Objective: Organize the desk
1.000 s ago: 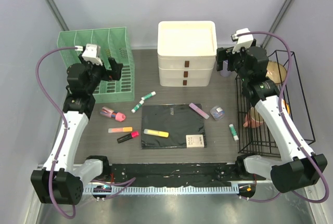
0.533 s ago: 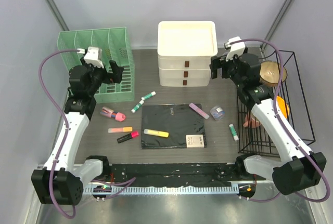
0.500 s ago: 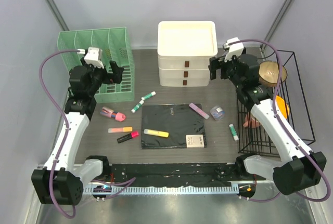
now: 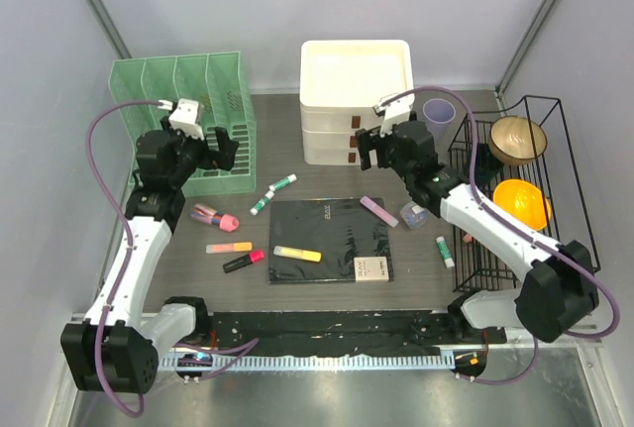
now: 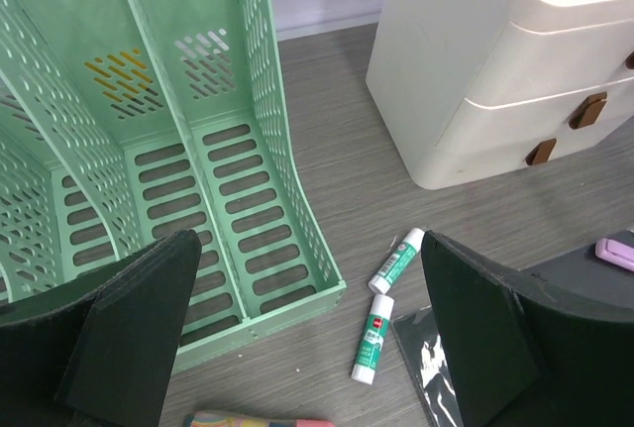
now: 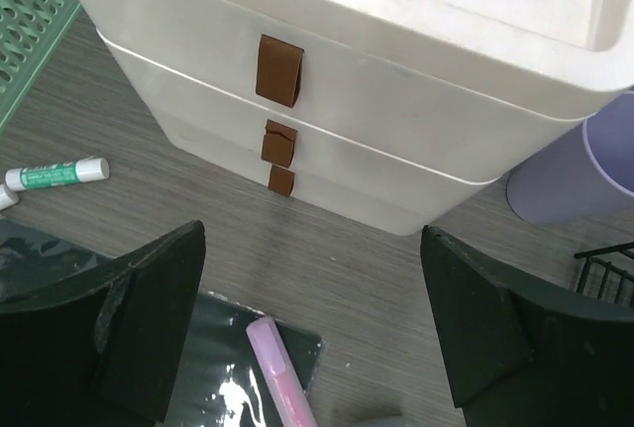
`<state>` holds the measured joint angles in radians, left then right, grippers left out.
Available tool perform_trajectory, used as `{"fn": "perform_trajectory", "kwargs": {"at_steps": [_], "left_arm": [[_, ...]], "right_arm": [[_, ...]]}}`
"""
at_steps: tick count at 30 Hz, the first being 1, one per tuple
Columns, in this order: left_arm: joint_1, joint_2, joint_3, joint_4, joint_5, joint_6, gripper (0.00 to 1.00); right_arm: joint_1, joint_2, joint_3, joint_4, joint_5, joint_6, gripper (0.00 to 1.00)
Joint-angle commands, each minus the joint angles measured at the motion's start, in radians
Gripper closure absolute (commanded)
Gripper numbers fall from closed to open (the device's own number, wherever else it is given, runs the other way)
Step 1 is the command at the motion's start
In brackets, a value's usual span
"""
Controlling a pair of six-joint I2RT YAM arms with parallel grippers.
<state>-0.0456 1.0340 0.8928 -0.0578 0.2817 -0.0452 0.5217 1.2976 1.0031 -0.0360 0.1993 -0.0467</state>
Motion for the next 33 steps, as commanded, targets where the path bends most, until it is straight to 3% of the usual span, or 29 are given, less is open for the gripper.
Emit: {"fn": "perform_trajectory", "kwargs": {"at_steps": [1, 8, 10, 26, 33], "left_arm": [[-0.002, -0.028, -0.012, -0.005, 0.031, 0.038, 0.00], [-0.002, -0.046, -0.038, -0.008, 0.002, 0.042, 0.00], [-0.002, -0.048, -0.046, -0.008, -0.006, 0.042, 0.00], [-0.002, -0.078, -0.088, 0.001, -0.035, 0.077, 0.00], [-0.002, -0.089, -0.097, 0.006, -0.044, 0.082, 0.00]], "right_arm": [[0.050, 0.063, 0.005, 0.178, 0.129, 0.042, 0.08], [0.100, 0.173, 0.038, 0.297, 0.230, 0.039, 0.14], [0.107, 0.210, 0.051, 0.336, 0.265, 0.045, 0.21], [0.113, 0.353, 0.164, 0.355, 0.339, 0.081, 0.31], [0.113, 0.376, 0.181, 0.372, 0.342, 0.067, 0.47]]}}
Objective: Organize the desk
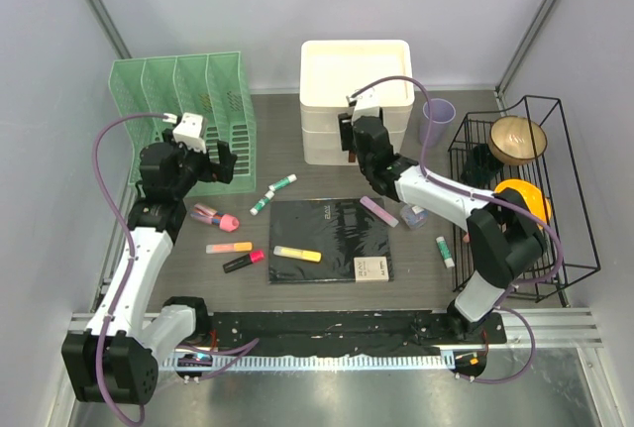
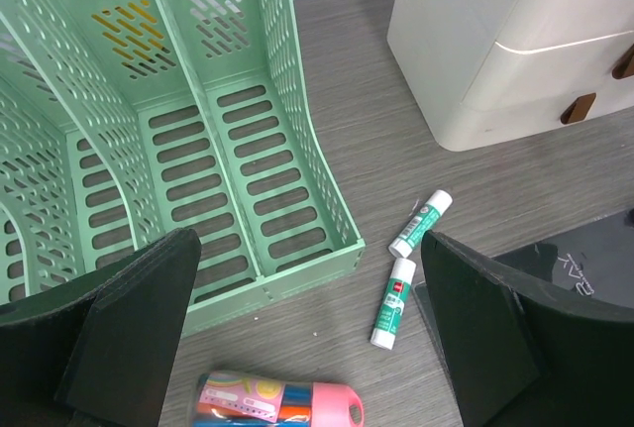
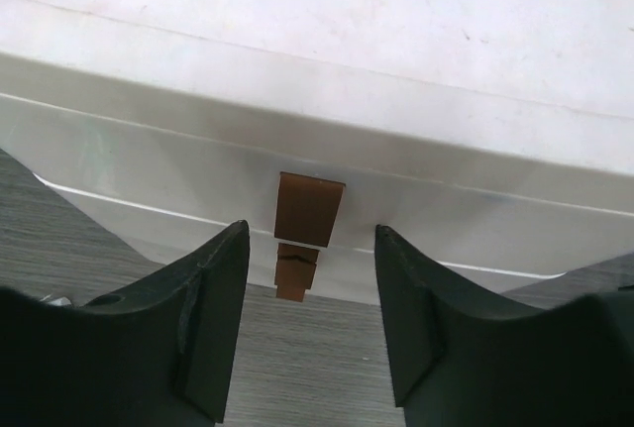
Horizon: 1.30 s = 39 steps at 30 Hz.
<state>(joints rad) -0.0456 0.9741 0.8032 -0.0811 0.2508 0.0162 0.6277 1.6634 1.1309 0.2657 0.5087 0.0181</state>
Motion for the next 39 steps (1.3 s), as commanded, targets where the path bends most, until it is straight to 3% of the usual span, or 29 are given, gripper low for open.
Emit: {"fn": "perform_trajectory", "kwargs": {"at_steps": [1, 11, 17, 39], "left_arm": [[-0.002, -0.031, -0.009, 0.027, -0.013, 0.022, 0.00], [-0.002, -0.034, -0.016, 0.035, -0.015, 0.022, 0.00], [-0.002, -0.040, -0.018, 0.037, -0.016, 0.027, 0.00], [-0.002, -0.046, -0.027, 0.033, -0.013, 0.033, 0.00]], "right_arm": [[0.007, 0.010, 0.053, 0.070, 0.034, 0.000, 0.49], [0.006, 0.012, 0.067, 0.064, 0.031, 0.006, 0.76], [0.009, 0.010, 0.069, 0.052, 0.022, 0.014, 0.99], [0.059, -0.165, -0.117, -0.029, -0.070, 0.010, 0.99]]}}
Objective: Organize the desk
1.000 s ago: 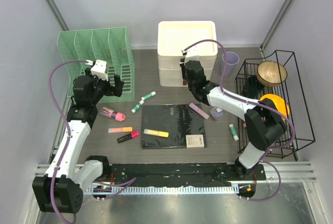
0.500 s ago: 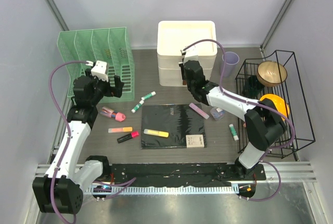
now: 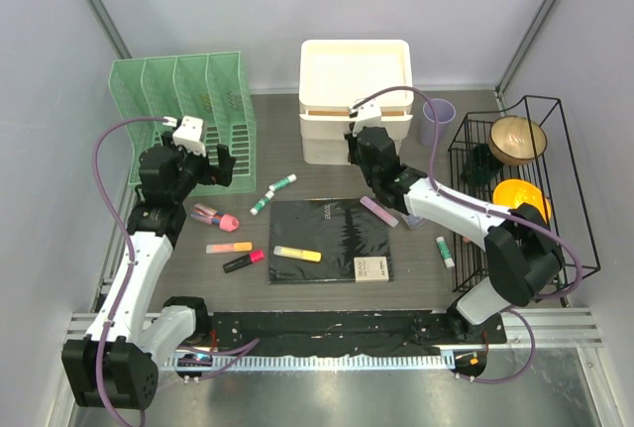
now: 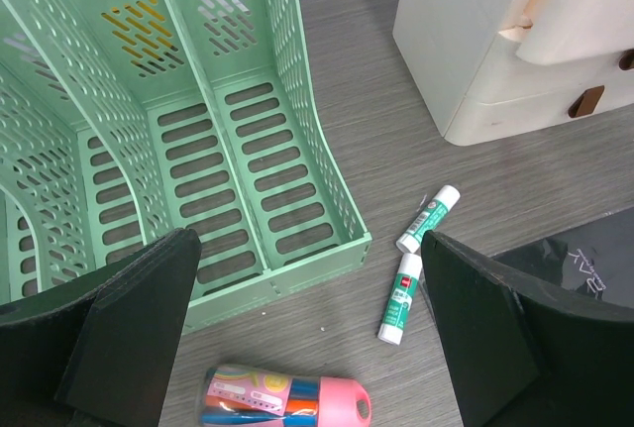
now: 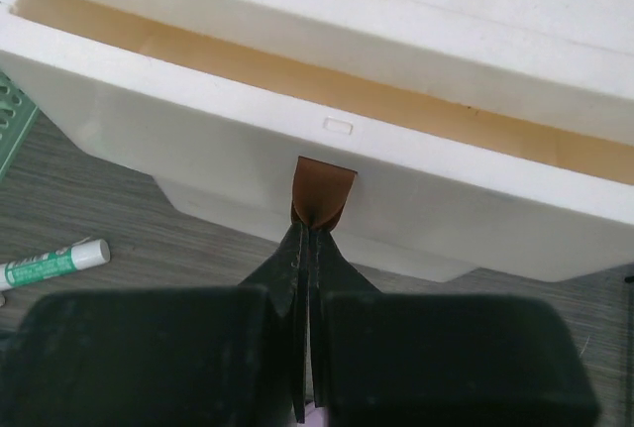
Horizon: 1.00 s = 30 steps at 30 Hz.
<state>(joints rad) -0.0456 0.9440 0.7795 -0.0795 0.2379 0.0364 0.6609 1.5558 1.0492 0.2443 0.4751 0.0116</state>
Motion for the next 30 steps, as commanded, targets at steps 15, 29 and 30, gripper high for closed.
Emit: {"fn": "perform_trajectory", "kwargs": {"at_steps": [15, 29, 30], "left_arm": [[-0.002, -0.020, -0.039, -0.011, 0.106, 0.075, 0.00], [-0.031, -0.017, -0.085, -0.078, 0.173, 0.135, 0.00], [-0.036, -0.014, -0.088, -0.088, 0.172, 0.151, 0.00]], "right_arm": [[0.063, -0.184, -0.153, -0.037, -0.099, 0.011, 0.99], [0.080, -0.250, -0.207, -0.060, -0.133, 0.011, 0.99], [0.080, -0.253, -0.212, -0.060, -0.135, 0.013, 0.99]]}}
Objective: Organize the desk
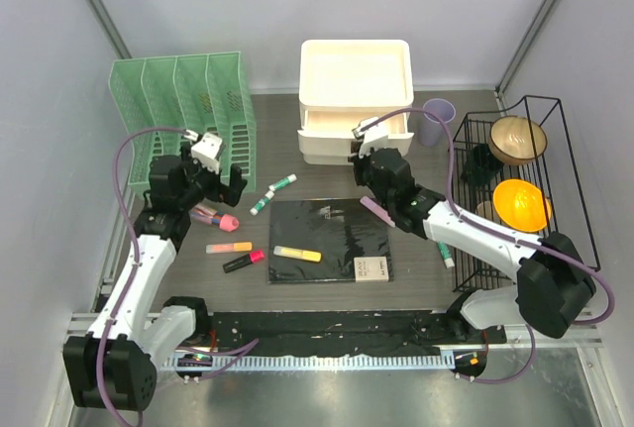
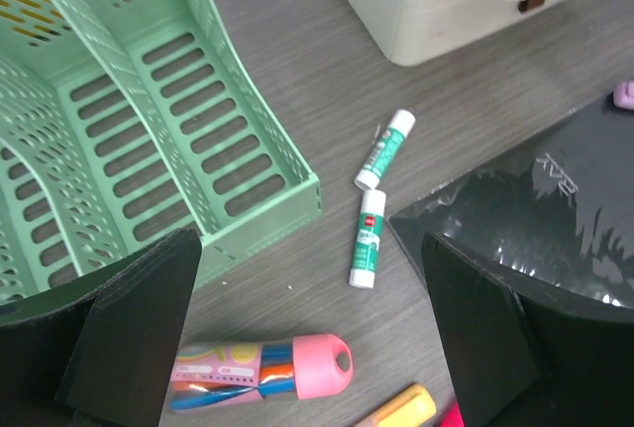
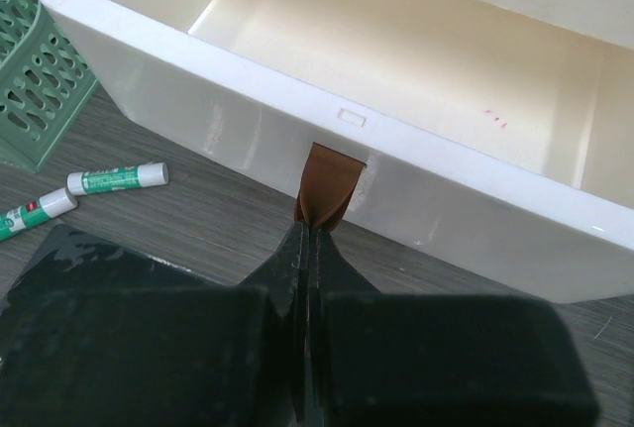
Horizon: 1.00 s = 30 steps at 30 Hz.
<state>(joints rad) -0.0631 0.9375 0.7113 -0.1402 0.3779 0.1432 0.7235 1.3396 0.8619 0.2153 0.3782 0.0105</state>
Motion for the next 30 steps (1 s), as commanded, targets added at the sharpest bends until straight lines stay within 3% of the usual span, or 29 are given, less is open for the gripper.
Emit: {"fn": "perform_trajectory", "kwargs": {"at_steps": [1, 8, 11, 20, 30], "left_arm": [[-0.027, -0.003, -0.021, -0.038, 0.033, 0.051, 0.00], [-0.087, 0.032, -0.019, -0.093, -0.011, 0.101, 0.00], [-0.118, 0.043, -0.027, -0.116, -0.039, 0.128, 0.00], [-0.195, 0.148, -0.039, -0.154, -0.140, 0.203, 0.02], [-0.205, 0.343, -0.006, -0.105, -0.180, 0.253, 0.12]], "right_arm": [[0.017, -0.042, -0.024, -0.031, -0.039, 0.013, 0.99], [0.019, -0.054, -0.031, -0.042, -0.045, 0.003, 0.98], [0.017, -0.059, -0.026, -0.056, -0.065, -0.004, 0.86], [0.019, -0.077, -0.029, -0.082, -0.079, -0.052, 0.28], [0.019, -0.089, -0.046, -0.077, -0.096, -0.076, 0.26]]}}
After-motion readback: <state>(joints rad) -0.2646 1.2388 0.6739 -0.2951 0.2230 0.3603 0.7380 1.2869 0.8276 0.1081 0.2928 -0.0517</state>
